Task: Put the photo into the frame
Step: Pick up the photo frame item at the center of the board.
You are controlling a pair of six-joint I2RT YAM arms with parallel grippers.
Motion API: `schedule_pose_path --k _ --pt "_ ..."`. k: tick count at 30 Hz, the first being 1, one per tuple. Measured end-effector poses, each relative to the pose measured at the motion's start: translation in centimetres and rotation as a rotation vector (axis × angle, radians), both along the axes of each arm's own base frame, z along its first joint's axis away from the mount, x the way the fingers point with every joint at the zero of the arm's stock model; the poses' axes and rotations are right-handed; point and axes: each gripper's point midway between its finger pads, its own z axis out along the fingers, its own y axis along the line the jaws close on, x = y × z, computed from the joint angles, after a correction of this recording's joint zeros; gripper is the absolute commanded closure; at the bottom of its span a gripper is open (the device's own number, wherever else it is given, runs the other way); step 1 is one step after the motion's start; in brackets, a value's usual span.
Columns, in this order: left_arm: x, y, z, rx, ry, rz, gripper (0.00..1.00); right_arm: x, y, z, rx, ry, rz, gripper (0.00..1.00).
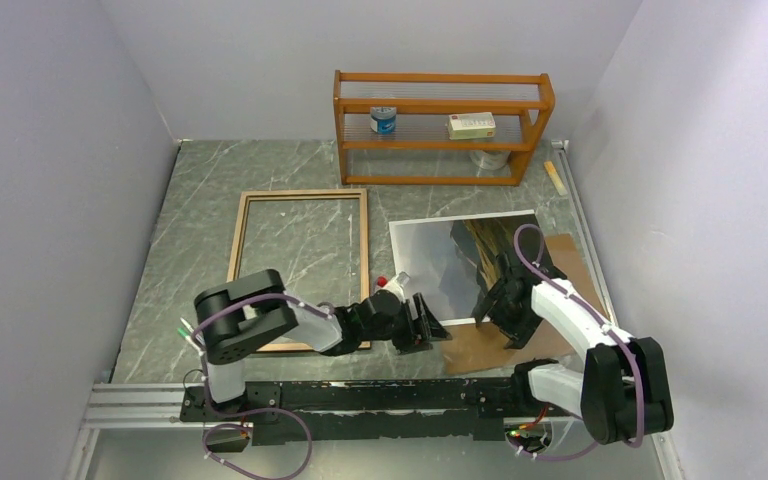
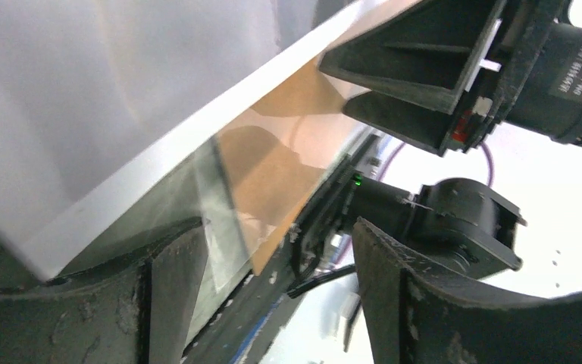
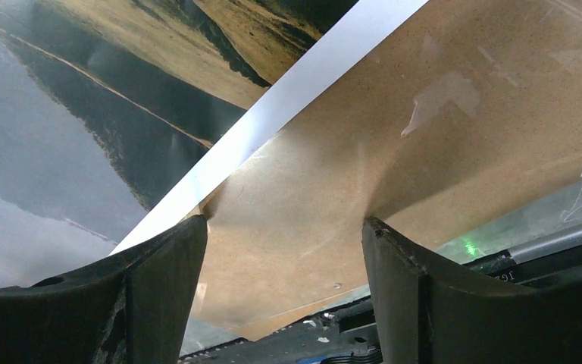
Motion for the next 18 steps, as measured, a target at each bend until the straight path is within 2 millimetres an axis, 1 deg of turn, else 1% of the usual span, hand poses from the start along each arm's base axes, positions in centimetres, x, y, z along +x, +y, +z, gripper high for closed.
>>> schedule_pose_path --k 4,7,9,12,15,16,18 --pt "-0.9 -1.6 -0.1 -0.11 0.021 -0.04 0.36 0.0 0.0 0.0 0.01 -0.002 0.004 0.23" --pt "-1.3 -2.0 -0.3 -0.146 0.021 -0.045 0.45 -0.1 0.2 0.1 0.018 -0.002 0.01 0.23" --pt "-1.6 -1.7 -0.6 -0.137 0.021 -0.042 0.53 0.0 0.2 0.2 0.024 -0.007 0.013 0.23" --pt "-2.1 -0.5 -1.2 -0.108 0.024 -0.03 0.62 0.0 0.4 0.3 0.036 -0.016 0.014 0.24" --pt "-2.4 0.6 -1.5 -0.076 0.031 -0.018 0.75 0.0 0.5 0.3 0.043 -0.023 0.014 0.24" --pt "-2.4 0.8 -1.7 -0.065 0.031 -0.017 0.77 0.0 0.5 0.4 0.044 -0.025 0.015 0.24" --pt "-2.5 0.9 -2.0 -0.055 0.033 -0.018 0.76 0.0 0.5 0.4 0.045 -0.028 0.014 0.24"
